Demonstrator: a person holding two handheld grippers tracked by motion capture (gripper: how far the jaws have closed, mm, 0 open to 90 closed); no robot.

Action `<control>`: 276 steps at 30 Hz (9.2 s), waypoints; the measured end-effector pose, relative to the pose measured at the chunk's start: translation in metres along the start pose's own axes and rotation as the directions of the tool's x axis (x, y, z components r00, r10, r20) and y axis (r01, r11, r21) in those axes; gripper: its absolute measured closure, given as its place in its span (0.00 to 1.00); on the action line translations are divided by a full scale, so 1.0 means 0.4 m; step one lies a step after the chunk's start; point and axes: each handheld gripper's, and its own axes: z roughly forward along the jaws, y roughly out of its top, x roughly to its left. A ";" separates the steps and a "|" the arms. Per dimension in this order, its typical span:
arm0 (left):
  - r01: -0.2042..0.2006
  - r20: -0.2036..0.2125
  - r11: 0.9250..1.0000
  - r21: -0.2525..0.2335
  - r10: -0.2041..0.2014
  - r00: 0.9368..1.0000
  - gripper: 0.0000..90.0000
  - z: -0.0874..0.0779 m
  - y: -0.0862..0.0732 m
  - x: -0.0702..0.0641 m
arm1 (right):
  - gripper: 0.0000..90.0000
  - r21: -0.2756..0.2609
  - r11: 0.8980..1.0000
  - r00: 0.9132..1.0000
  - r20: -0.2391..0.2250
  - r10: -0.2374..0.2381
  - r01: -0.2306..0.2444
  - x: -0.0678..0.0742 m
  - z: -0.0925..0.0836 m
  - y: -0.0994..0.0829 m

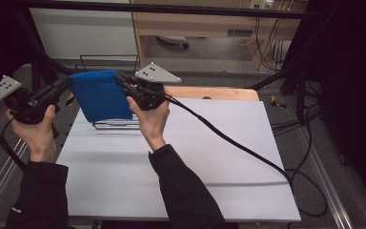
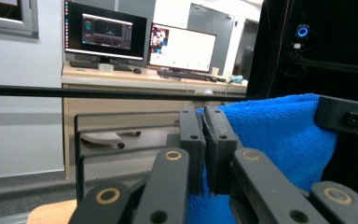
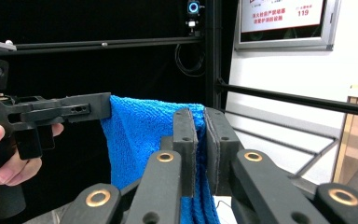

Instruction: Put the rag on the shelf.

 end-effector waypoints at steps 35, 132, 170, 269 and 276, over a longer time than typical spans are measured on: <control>-0.049 -0.046 0.998 -0.044 0.047 0.998 0.96 0.083 0.197 0.055 | 0.94 -0.064 0.997 0.998 0.047 -0.041 0.044 -0.026 0.105 0.179; -0.167 0.034 0.980 0.112 0.165 0.986 0.96 0.153 0.065 0.115 | 0.93 0.096 0.994 0.989 0.137 -0.063 0.050 -0.089 0.154 0.019; -0.061 0.112 0.904 0.422 0.015 0.994 1.00 0.138 -0.002 0.109 | 0.86 0.284 0.949 0.988 0.029 -0.151 0.136 -0.048 0.148 -0.033; -0.188 0.259 0.794 0.578 0.040 0.965 0.12 0.032 -0.517 -0.102 | 0.01 0.504 0.827 0.967 0.173 0.188 -0.251 -0.368 -0.709 -0.506; -0.212 0.268 0.780 0.588 0.060 0.962 0.12 0.024 -0.531 -0.103 | 0.01 0.540 0.802 0.965 0.200 0.171 -0.254 -0.370 -0.745 -0.532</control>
